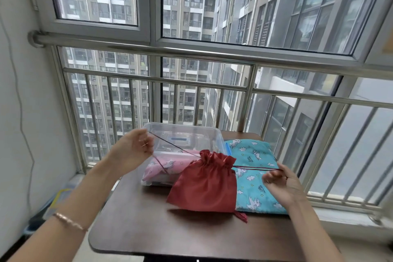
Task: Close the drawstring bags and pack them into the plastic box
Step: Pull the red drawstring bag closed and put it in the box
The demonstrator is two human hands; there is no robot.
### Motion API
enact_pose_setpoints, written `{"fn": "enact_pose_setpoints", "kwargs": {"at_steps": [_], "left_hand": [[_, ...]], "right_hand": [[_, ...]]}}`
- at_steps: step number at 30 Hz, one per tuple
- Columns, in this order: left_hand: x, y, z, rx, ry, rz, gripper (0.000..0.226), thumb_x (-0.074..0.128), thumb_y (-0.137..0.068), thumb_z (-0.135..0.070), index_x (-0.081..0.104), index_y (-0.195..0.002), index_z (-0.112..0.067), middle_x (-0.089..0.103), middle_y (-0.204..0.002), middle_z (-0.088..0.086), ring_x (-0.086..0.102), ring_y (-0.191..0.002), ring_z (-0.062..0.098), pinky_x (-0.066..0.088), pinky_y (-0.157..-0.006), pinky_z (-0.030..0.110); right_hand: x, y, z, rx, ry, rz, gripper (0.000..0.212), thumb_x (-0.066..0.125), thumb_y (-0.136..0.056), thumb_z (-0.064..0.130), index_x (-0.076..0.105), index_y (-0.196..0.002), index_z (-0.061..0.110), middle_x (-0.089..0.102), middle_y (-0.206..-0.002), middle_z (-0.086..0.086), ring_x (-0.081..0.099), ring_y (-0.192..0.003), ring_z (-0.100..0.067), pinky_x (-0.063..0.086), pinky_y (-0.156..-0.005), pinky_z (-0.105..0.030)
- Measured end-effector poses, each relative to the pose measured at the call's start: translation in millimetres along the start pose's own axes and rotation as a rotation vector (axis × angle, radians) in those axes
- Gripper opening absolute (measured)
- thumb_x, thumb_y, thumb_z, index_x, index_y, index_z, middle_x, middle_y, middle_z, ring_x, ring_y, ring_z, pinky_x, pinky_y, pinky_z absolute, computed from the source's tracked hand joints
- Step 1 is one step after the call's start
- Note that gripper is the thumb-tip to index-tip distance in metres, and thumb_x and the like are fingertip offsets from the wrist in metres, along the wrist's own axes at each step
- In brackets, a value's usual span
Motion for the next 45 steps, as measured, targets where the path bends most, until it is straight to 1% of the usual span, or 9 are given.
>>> {"fn": "enact_pose_setpoints", "kwargs": {"at_steps": [5,10,15,21,23,26,31,38,45], "left_hand": [[32.2,-6.6,3.7,0.078,0.024,0.185,0.041,0.055,-0.087,-0.017,0.058,-0.128,-0.018,0.061,-0.127,0.015,0.057,-0.119,0.03,0.04,-0.106,0.046],[34.9,-16.3,4.1,0.113,-0.173,0.186,0.079,0.068,-0.08,-0.006,0.035,-0.141,-0.043,0.066,-0.089,0.01,0.061,-0.07,0.018,0.059,-0.073,0.037],[20.5,-21.2,-3.2,0.251,-0.474,0.105,0.056,0.053,-0.097,-0.012,0.033,-0.143,-0.038,0.027,-0.061,-0.002,0.025,-0.045,0.007,0.027,-0.041,0.016],[40.4,-13.2,3.3,0.389,-1.168,0.132,0.037,0.064,-0.083,-0.048,0.056,-0.117,-0.033,0.036,-0.062,-0.007,0.031,-0.051,0.006,0.027,-0.048,0.016],[45.7,-9.0,9.6,0.279,-1.661,0.24,0.064,0.059,-0.059,-0.079,0.065,-0.108,-0.038,0.058,-0.079,-0.016,0.047,-0.062,-0.003,0.039,-0.061,0.018],[47.3,-7.1,14.4,0.232,-1.983,0.253,0.047,0.066,-0.068,-0.07,0.073,-0.092,-0.03,0.065,-0.093,-0.015,0.058,-0.084,0.006,0.047,-0.072,0.026],[44.1,-6.7,14.3,0.326,-1.882,0.183,0.034,0.06,-0.088,-0.044,0.063,-0.065,-0.02,0.06,-0.074,-0.003,0.054,-0.067,0.013,0.04,-0.061,0.028],[39.5,-3.7,12.1,0.394,-1.812,0.179,0.038,0.06,-0.091,-0.038,0.046,-0.057,-0.025,0.05,-0.069,-0.006,0.046,-0.063,0.013,0.039,-0.062,0.031],[42.6,3.5,11.2,0.232,-1.11,0.207,0.029,0.07,-0.085,-0.032,0.066,-0.068,-0.008,0.06,-0.061,0.002,0.051,-0.061,0.005,0.039,-0.064,0.022]], "right_hand": [[28.3,3.0,-16.1,0.001,-0.208,0.131,0.032,0.072,-0.082,0.032,0.05,-0.061,0.024,0.068,-0.106,-0.003,0.064,-0.109,-0.025,0.042,-0.102,-0.049],[41.9,6.8,-4.8,0.027,-0.237,0.291,0.028,0.08,-0.075,0.018,0.07,-0.101,0.013,0.061,-0.074,0.005,0.056,-0.057,0.0,0.052,-0.056,-0.014],[29.5,8.6,11.4,-0.087,0.408,0.155,0.045,0.062,-0.089,0.027,0.059,-0.127,0.005,0.031,-0.06,0.008,0.023,-0.042,-0.003,0.017,-0.037,-0.014],[40.0,26.1,-7.6,-0.14,1.814,0.198,0.05,0.049,-0.083,0.071,0.078,-0.08,0.03,0.051,-0.063,0.018,0.048,-0.062,-0.004,0.042,-0.072,-0.024],[43.1,27.7,-12.4,-0.066,2.011,0.246,0.064,0.051,-0.075,0.08,0.07,-0.056,0.022,0.033,-0.05,0.009,0.033,-0.047,-0.01,0.034,-0.057,-0.023],[44.5,24.3,-11.2,-0.052,1.896,0.289,0.064,0.066,-0.071,0.071,0.038,-0.043,0.021,0.024,-0.049,0.004,0.019,-0.044,-0.014,0.023,-0.048,-0.024],[43.2,25.4,-4.5,-0.126,1.622,0.299,0.061,0.075,-0.082,0.034,0.023,-0.051,0.02,0.017,-0.055,0.0,0.012,-0.05,-0.016,0.019,-0.046,-0.018],[28.7,25.5,0.1,-0.108,1.577,0.308,0.052,0.072,-0.084,0.03,0.033,-0.052,0.016,0.027,-0.057,-0.004,0.02,-0.056,-0.018,0.021,-0.053,-0.024],[33.6,29.5,2.3,-0.058,1.275,0.35,0.053,0.07,-0.079,0.042,0.063,-0.074,-0.011,0.038,-0.059,-0.001,0.043,-0.07,-0.017,0.036,-0.075,-0.035]]}}
Point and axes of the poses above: each hand's wrist, its own y-axis away from the middle knuckle, its own x-axis out of the palm, z = x × y, the point moved 2 cm from there along -y, towards the middle knuckle
